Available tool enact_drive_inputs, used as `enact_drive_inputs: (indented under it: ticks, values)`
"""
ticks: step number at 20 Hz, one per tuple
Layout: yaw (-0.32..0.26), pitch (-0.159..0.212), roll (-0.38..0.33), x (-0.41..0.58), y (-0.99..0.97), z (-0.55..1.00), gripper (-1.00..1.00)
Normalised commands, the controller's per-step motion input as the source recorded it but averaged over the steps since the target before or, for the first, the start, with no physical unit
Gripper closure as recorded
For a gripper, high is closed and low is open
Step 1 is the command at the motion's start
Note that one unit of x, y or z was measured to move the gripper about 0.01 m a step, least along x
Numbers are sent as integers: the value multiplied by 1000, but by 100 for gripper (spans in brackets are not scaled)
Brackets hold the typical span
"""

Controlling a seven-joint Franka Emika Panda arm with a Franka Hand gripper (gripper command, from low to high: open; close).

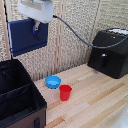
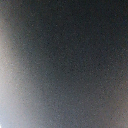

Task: Discover the targeted book and set your gripper to the appropriate amplitude. Smoothly guide your gripper in the direction of the book and snatch it firmly. Search for the back section of the caddy. Move the held book towards the back section and lightly deposit it inside.

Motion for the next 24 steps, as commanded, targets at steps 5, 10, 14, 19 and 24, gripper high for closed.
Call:
enact_drive_inputs:
  ticks: [5,10,14,19,24]
  values:
    - [-63,52,9,182,833,221,100]
    - [-46,105,60,477,734,185,100]
    - [-44,111,70,640,639,187,100]
    - [-43,122,64,625,611,182,100]
    - [-66,106,65,568,594,221,100]
